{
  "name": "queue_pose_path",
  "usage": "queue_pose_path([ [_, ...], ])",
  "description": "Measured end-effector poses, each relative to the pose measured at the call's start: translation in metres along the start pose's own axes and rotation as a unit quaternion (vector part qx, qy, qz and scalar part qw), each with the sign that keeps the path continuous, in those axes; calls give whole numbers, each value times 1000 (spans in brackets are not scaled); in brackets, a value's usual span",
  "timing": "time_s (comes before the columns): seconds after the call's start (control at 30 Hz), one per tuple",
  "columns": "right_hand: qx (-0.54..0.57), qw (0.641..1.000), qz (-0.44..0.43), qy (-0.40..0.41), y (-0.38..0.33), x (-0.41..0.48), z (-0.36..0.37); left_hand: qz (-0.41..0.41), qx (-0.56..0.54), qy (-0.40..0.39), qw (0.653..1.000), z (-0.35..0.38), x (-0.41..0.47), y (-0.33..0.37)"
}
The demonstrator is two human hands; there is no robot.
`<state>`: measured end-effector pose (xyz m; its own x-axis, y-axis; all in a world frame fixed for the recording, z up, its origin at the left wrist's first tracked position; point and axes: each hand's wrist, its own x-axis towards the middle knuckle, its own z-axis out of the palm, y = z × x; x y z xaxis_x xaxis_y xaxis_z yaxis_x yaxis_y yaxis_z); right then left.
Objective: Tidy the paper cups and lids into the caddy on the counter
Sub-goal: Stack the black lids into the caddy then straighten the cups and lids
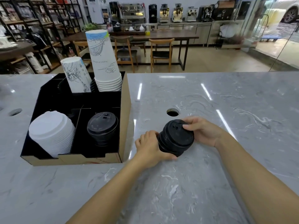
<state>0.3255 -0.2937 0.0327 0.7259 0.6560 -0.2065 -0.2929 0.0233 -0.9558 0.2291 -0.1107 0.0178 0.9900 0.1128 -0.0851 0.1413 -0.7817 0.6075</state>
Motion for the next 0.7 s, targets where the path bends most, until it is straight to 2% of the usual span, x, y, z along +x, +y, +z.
queue_pose_path([
  [0.13, -48, 998, 22, 27, 0, 8, 7, 27, 19, -22, 999, -6, 7, -3],
  [0.33, -83, 995, 43, 36, 2, 13, 8, 32, -25, -78, 996, -14, 8, -7],
  [0.5, -139, 986, 74, 57, -5, 13, 16, -60, 5, -16, 998, -9, 8, -5],
  [0.6, -159, 980, 51, 105, -2, 14, 19, -62, 13, 24, 998, -9, 6, -11],
  [0.7, -191, 972, 12, 139, 3, 13, 29, -69, -45, -4, 997, -8, 3, -12],
])
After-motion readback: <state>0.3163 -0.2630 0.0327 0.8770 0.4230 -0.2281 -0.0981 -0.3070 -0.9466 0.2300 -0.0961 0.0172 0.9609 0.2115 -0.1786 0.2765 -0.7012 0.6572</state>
